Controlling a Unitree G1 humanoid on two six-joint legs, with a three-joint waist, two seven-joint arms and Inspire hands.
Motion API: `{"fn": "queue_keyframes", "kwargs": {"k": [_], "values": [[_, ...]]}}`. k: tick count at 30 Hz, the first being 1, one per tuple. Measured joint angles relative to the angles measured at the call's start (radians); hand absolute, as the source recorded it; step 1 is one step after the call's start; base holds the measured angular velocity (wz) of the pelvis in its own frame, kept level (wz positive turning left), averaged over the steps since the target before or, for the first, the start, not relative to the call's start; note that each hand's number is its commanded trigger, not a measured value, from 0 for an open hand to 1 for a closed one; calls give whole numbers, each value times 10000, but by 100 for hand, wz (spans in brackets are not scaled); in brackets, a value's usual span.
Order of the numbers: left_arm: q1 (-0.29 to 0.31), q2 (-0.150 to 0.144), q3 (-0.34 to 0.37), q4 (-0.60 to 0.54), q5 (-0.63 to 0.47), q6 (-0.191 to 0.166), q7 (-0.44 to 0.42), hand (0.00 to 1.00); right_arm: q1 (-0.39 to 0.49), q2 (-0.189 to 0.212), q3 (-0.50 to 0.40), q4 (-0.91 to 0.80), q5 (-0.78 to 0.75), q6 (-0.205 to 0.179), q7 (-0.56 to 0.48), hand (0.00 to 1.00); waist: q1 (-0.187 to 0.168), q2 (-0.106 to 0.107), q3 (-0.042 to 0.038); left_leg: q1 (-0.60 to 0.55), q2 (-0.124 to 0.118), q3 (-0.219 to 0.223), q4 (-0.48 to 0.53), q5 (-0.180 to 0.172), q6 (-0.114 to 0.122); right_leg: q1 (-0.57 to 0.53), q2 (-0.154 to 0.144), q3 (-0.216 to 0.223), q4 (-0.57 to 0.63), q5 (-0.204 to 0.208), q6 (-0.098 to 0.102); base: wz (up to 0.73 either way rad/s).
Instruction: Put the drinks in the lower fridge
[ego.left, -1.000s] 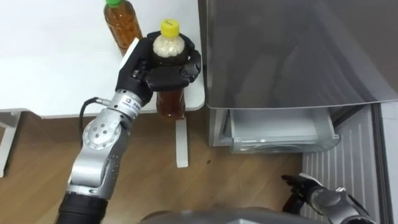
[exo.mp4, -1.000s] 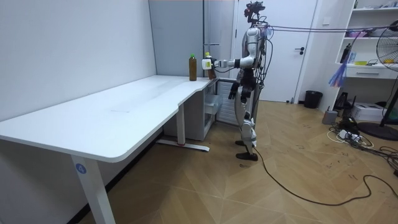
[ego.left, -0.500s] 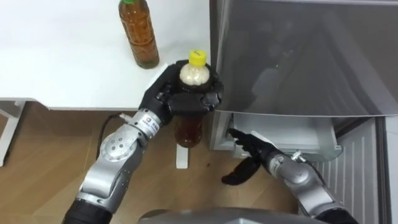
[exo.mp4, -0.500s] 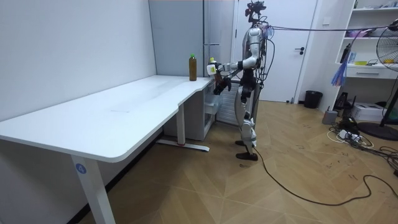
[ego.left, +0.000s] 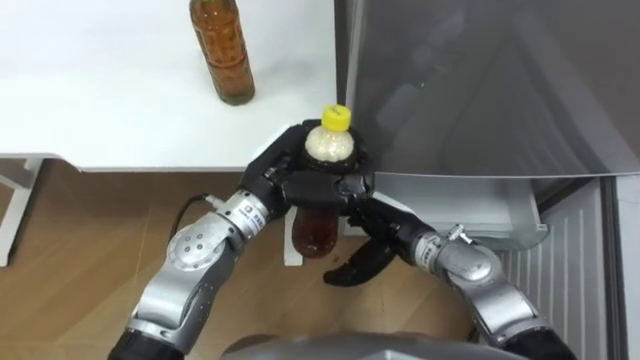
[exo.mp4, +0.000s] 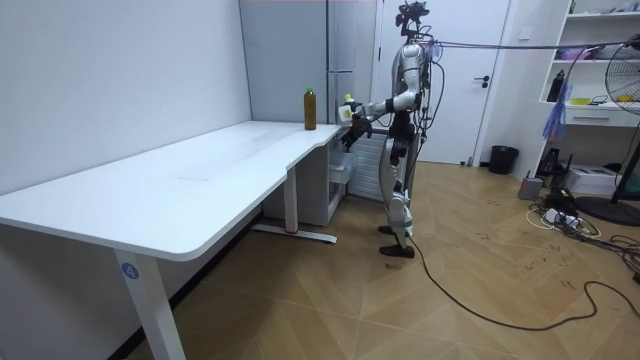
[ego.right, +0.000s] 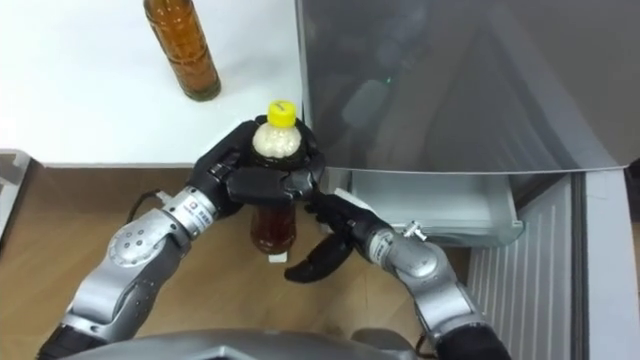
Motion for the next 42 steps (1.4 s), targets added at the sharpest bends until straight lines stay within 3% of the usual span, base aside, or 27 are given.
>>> {"fn": "queue_keyframes", "kwargs": {"k": [5,10,21,25,31,42], "values": [[-1,47,-4,2,3,-4,-45,100,-30,-38,20,-29,522,-6,623,0,-68,-34,23,50,7,14,-30,0,0,7,2,2,52,1,-2,0],[2,56,-72,2,12,0,-257,100,-29,-38,86,-39,1174,2,1285,0,-58,-248,142,71,18,87,-99,0,0,-31,5,3,51,1,-1,0],[5,78,-84,2,251,9,-662,100,-31,-138,386,-55,2352,104,2331,0,-41,-261,117,-26,8,78,-93,-1,2,-168,-6,-14,127,2,-1,0],[88,95,-81,0,260,49,-849,100,-1,-197,361,-55,2662,349,2646,0,-23,-219,60,-29,9,81,-83,-1,2,-161,-4,-10,126,2,-1,0],[93,107,-83,-2,317,52,-889,100,-2,-192,313,-48,2922,475,2883,0,12,-164,25,-30,20,84,-34,-1,2,-156,-4,-26,163,6,-8,0],[92,173,-257,-3,302,185,-774,100,124,-199,430,539,5028,897,2823,0,174,-169,26,41,38,80,-79,-5,5,-28,25,-24,131,20,-24,0]]}}
